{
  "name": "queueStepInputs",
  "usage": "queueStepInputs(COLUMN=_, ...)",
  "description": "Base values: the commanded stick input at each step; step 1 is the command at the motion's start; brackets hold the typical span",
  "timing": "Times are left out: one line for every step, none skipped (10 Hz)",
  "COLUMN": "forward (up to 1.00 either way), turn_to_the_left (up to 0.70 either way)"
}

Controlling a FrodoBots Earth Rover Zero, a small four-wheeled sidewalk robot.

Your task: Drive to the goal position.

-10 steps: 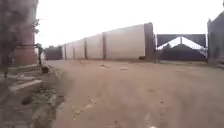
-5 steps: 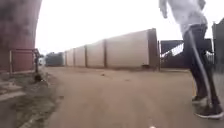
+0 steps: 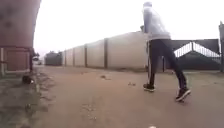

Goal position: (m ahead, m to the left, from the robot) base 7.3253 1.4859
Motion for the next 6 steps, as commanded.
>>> queueStepInputs(forward=1.00, turn_to_the_left=0.00)
queueStepInputs(forward=1.00, turn_to_the_left=0.27)
queueStepInputs(forward=1.00, turn_to_the_left=0.27)
queueStepInputs(forward=1.00, turn_to_the_left=0.27)
queueStepInputs(forward=1.00, turn_to_the_left=0.27)
queueStepInputs(forward=1.00, turn_to_the_left=0.27)
